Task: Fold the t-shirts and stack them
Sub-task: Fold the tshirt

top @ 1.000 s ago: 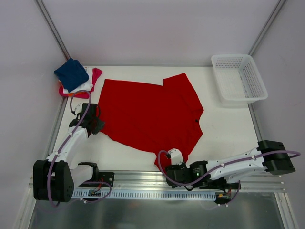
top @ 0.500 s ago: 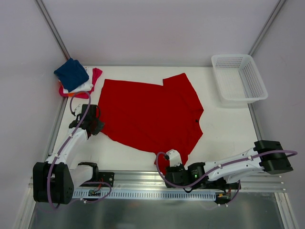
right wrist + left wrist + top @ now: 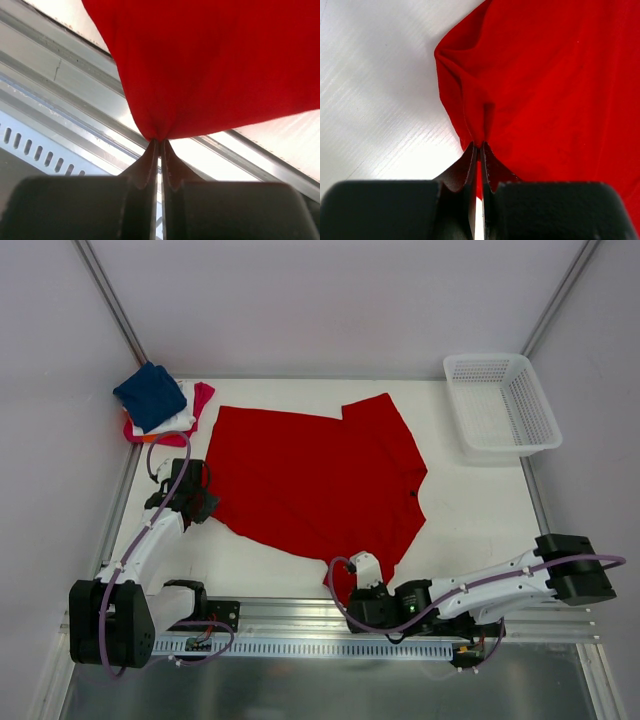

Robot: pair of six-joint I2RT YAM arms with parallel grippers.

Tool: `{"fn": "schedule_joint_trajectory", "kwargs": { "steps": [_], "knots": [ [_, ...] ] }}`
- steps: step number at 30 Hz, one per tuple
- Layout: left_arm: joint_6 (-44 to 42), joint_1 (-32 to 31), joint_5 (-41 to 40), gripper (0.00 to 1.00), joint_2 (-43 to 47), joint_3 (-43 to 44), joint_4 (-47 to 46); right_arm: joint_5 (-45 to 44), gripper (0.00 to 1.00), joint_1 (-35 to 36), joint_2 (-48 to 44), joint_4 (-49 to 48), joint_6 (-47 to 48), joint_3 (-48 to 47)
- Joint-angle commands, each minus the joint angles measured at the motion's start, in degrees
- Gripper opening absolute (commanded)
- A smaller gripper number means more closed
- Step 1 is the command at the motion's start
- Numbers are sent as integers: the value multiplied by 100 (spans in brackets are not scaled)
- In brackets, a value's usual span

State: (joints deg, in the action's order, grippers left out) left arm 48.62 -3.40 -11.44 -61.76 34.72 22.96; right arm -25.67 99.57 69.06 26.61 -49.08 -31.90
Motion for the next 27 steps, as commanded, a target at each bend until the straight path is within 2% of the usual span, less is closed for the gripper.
{"fn": "schedule_joint_trajectory", "kwargs": {
  "steps": [1,8,17,27],
  "knots": [
    [-63,-56,-86,0,111,-44,-46,-411,0,-78,-331,370,-49,-229],
    [-125,-56,-69,0,129,61,-46,-772,0,-613,-1130,1056,504,-501],
    [-204,-56,-183,0,155,272,-29,-861,0,-1782,-2062,1461,1566,-712],
    [-309,-12,-350,0,41,843,-20,-615,0,-3724,-2581,1549,2824,-1178]
  ]
}}
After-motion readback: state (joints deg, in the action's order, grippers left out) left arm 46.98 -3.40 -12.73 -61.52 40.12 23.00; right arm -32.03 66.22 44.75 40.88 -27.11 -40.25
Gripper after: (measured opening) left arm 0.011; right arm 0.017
